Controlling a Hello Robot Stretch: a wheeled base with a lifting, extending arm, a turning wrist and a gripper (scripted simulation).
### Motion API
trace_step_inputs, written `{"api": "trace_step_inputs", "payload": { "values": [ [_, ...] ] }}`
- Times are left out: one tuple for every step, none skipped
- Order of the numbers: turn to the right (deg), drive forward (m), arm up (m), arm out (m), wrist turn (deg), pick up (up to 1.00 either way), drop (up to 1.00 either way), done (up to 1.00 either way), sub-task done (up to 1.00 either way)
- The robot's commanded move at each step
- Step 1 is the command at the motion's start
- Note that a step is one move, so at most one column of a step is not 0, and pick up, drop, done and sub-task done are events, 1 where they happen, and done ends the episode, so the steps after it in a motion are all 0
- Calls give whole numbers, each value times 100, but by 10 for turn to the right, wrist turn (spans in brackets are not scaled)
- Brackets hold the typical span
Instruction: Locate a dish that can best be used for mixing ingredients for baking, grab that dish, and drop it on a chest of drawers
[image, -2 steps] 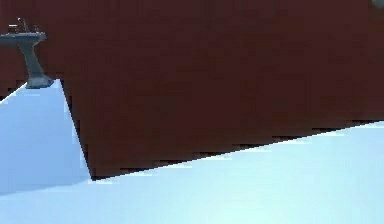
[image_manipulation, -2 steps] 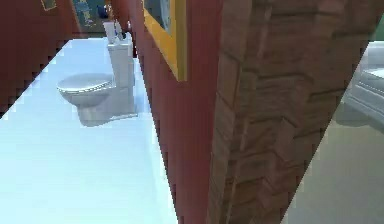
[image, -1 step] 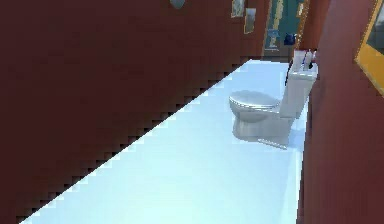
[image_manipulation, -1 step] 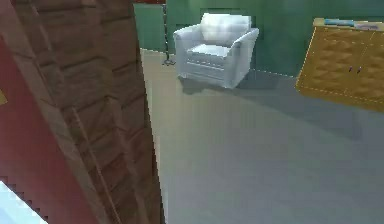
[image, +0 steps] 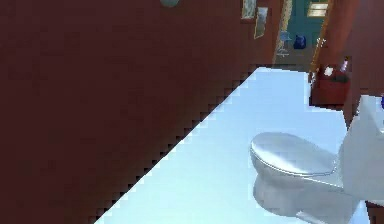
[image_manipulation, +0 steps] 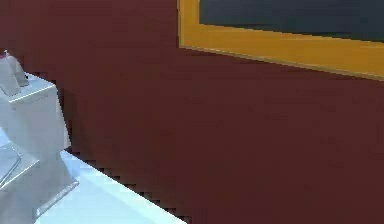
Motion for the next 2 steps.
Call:
{"api": "trace_step_inputs", "payload": {
  "values": [
    [0,100,0,0,0,0,0,0,0],
    [90,0,0,0,0,0,0,0,0]
  ]
}}
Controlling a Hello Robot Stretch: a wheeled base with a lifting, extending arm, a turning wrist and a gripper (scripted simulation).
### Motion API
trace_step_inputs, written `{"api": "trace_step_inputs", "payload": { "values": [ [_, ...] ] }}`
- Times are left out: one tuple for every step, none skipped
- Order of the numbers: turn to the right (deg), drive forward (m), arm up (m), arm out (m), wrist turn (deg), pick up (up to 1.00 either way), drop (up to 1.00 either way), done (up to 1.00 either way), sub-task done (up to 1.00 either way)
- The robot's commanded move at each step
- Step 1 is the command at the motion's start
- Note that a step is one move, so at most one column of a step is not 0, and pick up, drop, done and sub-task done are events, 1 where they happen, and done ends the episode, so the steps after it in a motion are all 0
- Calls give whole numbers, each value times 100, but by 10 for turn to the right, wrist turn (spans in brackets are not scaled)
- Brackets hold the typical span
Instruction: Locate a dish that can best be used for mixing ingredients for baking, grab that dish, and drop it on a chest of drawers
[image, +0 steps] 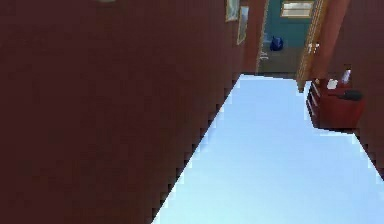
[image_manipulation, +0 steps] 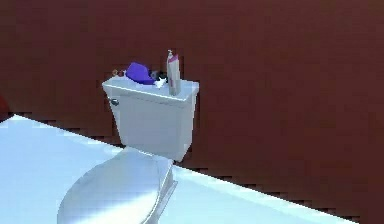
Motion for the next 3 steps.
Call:
{"api": "trace_step_inputs", "payload": {
  "values": [
    [0,20,0,0,0,0,0,0,0],
    [180,0,0,0,0,0,0,0,0],
    [0,75,0,0,0,0,0,0,0]
  ]
}}
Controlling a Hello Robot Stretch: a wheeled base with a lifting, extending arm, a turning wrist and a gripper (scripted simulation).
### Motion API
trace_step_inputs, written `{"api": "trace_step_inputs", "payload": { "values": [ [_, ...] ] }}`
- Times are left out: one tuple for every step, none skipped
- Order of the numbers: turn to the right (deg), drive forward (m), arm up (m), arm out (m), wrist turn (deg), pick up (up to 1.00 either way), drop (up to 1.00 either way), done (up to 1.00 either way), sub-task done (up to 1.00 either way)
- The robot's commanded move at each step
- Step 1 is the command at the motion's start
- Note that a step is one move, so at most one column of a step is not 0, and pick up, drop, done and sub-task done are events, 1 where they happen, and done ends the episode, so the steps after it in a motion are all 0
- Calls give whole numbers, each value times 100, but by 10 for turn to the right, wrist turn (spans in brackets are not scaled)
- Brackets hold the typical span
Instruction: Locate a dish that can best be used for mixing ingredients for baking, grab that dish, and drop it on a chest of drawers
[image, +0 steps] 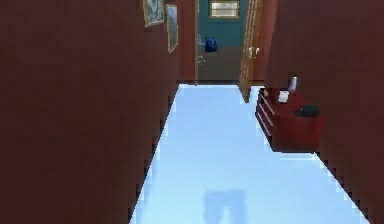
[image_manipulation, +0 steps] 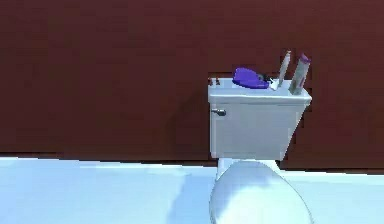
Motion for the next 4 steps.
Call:
{"api": "trace_step_inputs", "payload": {
  "values": [
    [60,0,0,0,0,0,0,0,0],
    [30,0,0,0,0,0,0,0,0],
    [0,100,0,0,0,0,0,0,0],
    [0,100,0,0,0,0,0,0,0]
  ]
}}
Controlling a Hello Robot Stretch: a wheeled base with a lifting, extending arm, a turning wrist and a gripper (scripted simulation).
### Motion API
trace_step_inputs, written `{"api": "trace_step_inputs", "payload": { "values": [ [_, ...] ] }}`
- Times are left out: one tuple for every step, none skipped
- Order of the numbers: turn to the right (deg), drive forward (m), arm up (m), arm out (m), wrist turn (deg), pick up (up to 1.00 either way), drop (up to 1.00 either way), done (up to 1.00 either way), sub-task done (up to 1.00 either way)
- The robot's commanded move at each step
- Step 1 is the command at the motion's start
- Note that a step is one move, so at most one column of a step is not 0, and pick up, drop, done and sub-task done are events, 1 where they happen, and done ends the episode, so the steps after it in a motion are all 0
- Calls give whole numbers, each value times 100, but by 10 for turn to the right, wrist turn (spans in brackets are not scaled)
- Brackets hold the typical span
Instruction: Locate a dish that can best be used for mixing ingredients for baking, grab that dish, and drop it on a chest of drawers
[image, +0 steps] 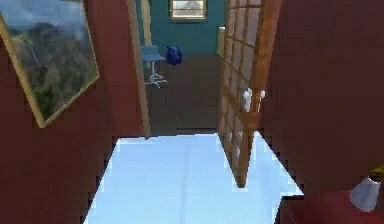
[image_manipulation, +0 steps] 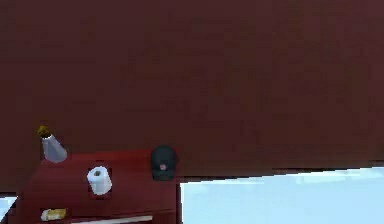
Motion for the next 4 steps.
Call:
{"api": "trace_step_inputs", "payload": {
  "values": [
    [0,100,0,0,0,0,0,0,0],
    [0,50,0,0,0,0,0,0,0],
    [-30,0,0,0,0,0,0,0,0],
    [0,100,0,0,0,0,0,0,0]
  ]
}}
